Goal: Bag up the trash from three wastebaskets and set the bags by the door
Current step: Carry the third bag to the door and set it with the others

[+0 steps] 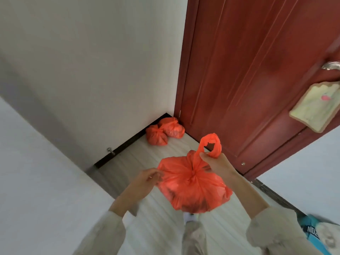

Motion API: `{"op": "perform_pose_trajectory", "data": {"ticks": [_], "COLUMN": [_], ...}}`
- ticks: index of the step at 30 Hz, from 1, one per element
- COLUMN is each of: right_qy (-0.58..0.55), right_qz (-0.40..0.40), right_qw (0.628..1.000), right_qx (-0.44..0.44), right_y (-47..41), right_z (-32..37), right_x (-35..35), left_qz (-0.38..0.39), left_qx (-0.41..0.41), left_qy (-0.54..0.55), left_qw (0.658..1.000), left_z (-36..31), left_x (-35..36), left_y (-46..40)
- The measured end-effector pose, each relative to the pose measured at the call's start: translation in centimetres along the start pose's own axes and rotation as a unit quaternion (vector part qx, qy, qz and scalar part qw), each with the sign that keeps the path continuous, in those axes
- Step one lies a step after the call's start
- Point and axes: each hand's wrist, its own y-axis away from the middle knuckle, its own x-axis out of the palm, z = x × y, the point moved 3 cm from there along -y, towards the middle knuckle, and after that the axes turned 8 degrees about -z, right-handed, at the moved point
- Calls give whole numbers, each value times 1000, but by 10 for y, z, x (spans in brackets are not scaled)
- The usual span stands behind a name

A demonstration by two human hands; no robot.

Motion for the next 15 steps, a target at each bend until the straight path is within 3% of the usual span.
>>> {"op": "perform_pose_trajectory", "data": {"ticks": [8, 15], "right_qy": [123, 161], "right_qz": [113, 183], "right_qw": [986, 970], "right_qx": [-13, 8], "right_y": [-173, -283], "right_z": [53, 102], "right_x": [18, 78], "left_qz": [-82, -165], "left_qx": [-91, -160], "left_qy": [51, 88], "left_qw": [991, 969], "left_z": [-30, -19], "left_x": [27, -6], "left_y": [-155, -241]}}
